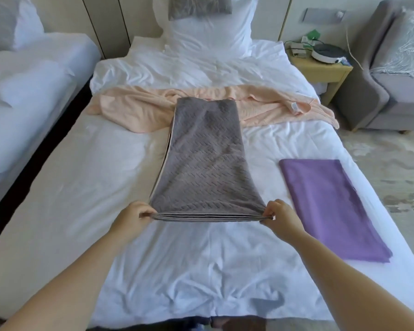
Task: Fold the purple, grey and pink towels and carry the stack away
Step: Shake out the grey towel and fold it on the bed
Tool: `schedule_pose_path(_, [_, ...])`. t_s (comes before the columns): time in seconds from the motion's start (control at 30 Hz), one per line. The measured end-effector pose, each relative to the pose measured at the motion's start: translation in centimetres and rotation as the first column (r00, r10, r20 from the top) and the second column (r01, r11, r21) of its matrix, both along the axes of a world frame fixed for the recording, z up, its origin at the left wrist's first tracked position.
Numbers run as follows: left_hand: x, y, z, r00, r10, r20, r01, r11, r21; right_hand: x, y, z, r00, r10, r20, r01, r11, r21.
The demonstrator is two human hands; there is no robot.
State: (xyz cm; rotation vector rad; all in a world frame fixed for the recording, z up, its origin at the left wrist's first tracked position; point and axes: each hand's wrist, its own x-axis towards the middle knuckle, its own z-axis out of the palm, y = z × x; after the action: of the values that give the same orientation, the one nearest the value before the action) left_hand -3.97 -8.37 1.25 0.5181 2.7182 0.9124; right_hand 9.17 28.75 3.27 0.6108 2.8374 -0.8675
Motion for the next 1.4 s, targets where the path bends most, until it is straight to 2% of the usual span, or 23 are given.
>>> schedule_pose_path(0.3, [18.1, -4.3, -8.2, 0.995, 0.076, 0.066, -0.078, 0.997, 0.02, 17.2, -4.2, -7.9, 0.999, 0.046, 0.01, -0.047, 0.991, 0.128])
schedule_pose_path(0.53, [26.0, -6.1, -12.7, 0.996, 0.087, 0.036, -0.087, 0.996, 0.011, 24.6, -6.1, -13.9, 0.996, 0.079, 0.039, -0.086, 0.972, 0.218])
schedule_pose_path(0.67, [27.8, -6.1, -16.1, 0.988, 0.141, 0.057, -0.143, 0.989, 0.023, 25.8, -6.3, -17.6, 0.993, 0.094, 0.068, -0.108, 0.962, 0.252])
schedule_pose_path(0.77, [26.7, -4.8, -17.5, 0.957, 0.241, 0.16, -0.246, 0.969, 0.013, 25.0, -6.2, -19.4, 0.996, 0.042, 0.077, -0.06, 0.969, 0.241])
schedule_pose_path(0.9, [24.6, -3.2, -16.5, 0.904, 0.299, 0.305, -0.264, 0.952, -0.153, 23.8, -5.5, -19.2, 0.986, 0.062, 0.156, -0.089, 0.981, 0.172])
schedule_pose_path(0.93, [24.2, -2.9, -15.5, 0.901, 0.338, 0.271, -0.293, 0.936, -0.193, 23.3, -5.4, -18.6, 0.992, 0.043, 0.115, -0.061, 0.985, 0.159])
schedule_pose_path(0.97, [23.8, -2.6, -14.4, 0.915, 0.365, 0.17, -0.329, 0.922, -0.203, 22.6, -5.4, -17.8, 0.999, 0.008, 0.034, -0.013, 0.99, 0.141])
schedule_pose_path(1.03, [22.1, -1.5, -12.7, 0.929, 0.351, -0.116, -0.364, 0.923, -0.124, 19.8, -5.4, -16.1, 0.984, -0.08, -0.162, 0.099, 0.989, 0.112])
schedule_pose_path(1.1, [19.4, 0.9, -12.0, 0.913, 0.232, -0.334, -0.266, 0.962, -0.058, 15.6, -5.8, -15.2, 0.95, -0.064, -0.307, 0.108, 0.986, 0.128])
schedule_pose_path(1.13, [17.9, 2.4, -12.0, 0.914, 0.153, -0.377, -0.195, 0.978, -0.076, 13.4, -6.2, -15.0, 0.947, -0.01, -0.322, 0.058, 0.988, 0.14])
schedule_pose_path(1.2, [15.4, 4.8, -12.9, 0.942, 0.014, -0.335, -0.096, 0.969, -0.229, 9.8, -7.0, -15.7, 0.969, 0.131, -0.208, -0.085, 0.973, 0.216])
schedule_pose_path(1.27, [14.0, 5.3, -15.2, 0.974, -0.04, -0.222, -0.057, 0.909, -0.414, 8.2, -6.7, -17.7, 0.981, 0.191, -0.029, -0.173, 0.935, 0.308])
schedule_pose_path(1.33, [14.0, 4.0, -17.4, 0.985, -0.028, -0.172, -0.061, 0.868, -0.493, 8.3, -5.7, -19.4, 0.994, 0.085, 0.061, -0.101, 0.939, 0.328])
schedule_pose_path(1.4, [14.3, 2.9, -17.9, 0.984, 0.018, -0.178, -0.105, 0.864, -0.492, 8.6, -4.8, -19.7, 0.997, -0.053, 0.052, 0.034, 0.948, 0.318])
